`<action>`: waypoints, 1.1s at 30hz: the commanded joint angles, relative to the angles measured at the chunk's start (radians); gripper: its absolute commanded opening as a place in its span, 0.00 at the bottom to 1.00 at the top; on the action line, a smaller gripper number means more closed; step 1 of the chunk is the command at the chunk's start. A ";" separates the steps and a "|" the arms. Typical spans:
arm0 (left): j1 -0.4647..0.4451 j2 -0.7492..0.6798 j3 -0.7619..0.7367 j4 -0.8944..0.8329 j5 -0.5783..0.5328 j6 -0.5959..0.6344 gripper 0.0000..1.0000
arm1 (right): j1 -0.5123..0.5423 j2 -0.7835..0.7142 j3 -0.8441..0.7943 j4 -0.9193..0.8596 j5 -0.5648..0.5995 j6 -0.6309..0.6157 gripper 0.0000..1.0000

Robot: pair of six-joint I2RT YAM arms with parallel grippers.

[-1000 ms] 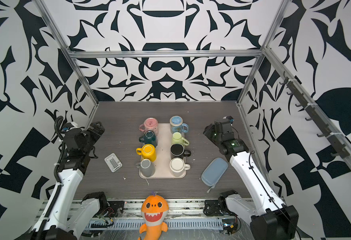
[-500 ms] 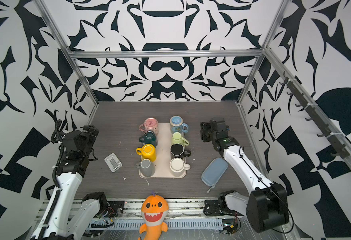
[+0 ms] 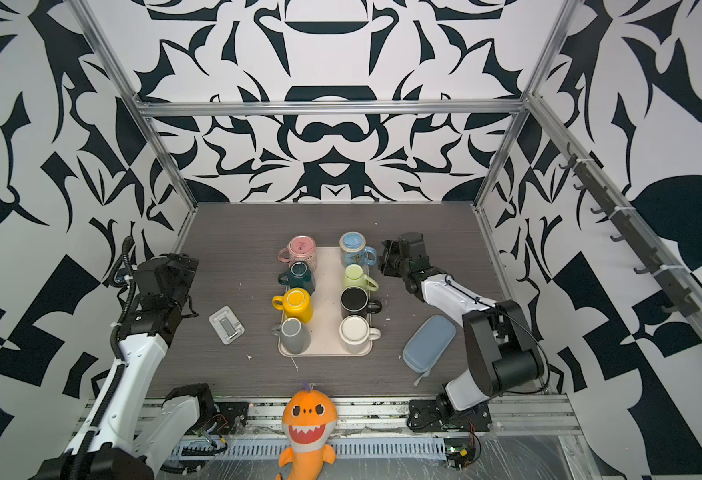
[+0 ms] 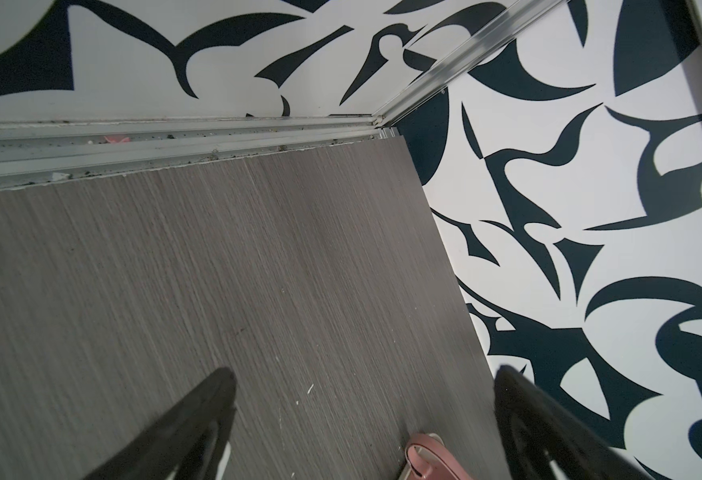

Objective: Turn the mug right side up
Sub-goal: 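Raise both arms and move the right gripper toward the blue butterfly mug, then lower the right gripper onto the blue butterfly mug and close on it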

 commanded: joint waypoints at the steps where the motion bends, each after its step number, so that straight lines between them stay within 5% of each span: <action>1: -0.001 0.019 0.026 -0.050 -0.020 -0.024 1.00 | 0.019 0.038 0.037 0.139 -0.020 0.075 0.49; 33: -0.002 0.025 0.030 -0.048 -0.037 -0.025 1.00 | 0.014 0.230 0.051 0.353 0.049 0.131 0.48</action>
